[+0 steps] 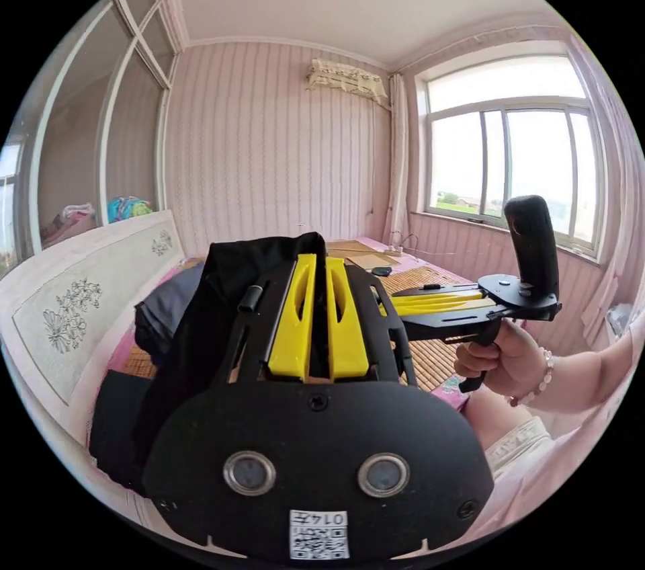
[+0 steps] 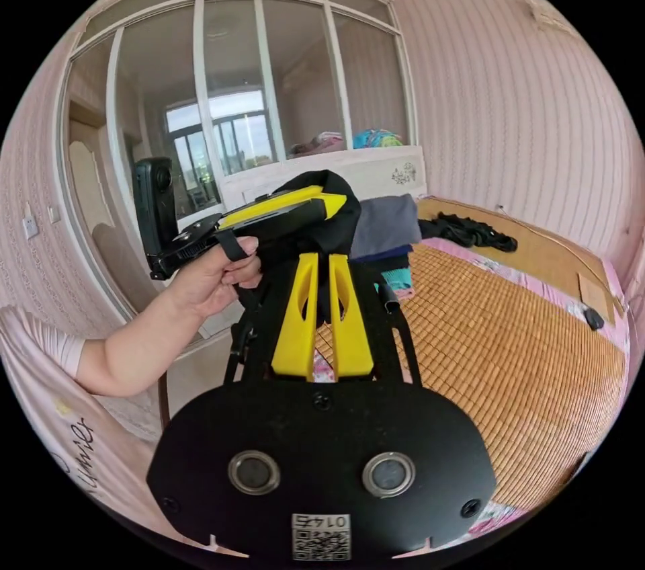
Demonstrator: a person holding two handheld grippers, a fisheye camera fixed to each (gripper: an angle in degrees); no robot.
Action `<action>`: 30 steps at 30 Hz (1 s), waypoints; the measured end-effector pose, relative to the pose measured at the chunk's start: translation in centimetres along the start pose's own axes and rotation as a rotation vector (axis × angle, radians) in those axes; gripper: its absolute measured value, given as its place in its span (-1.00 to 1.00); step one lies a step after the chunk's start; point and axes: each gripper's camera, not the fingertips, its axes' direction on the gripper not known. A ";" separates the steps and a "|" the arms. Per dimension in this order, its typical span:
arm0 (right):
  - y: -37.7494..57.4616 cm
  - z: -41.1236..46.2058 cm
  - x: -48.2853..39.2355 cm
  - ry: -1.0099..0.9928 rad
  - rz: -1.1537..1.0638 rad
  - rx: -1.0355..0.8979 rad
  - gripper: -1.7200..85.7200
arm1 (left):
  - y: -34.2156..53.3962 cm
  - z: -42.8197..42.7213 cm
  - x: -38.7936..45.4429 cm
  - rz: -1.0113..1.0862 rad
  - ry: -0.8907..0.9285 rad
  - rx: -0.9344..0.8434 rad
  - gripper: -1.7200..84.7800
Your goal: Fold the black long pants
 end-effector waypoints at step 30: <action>16.5 9.1 21.0 0.325 0.157 -0.906 -0.77 | 29.6 32.9 8.1 -0.172 -0.116 -1.114 -0.82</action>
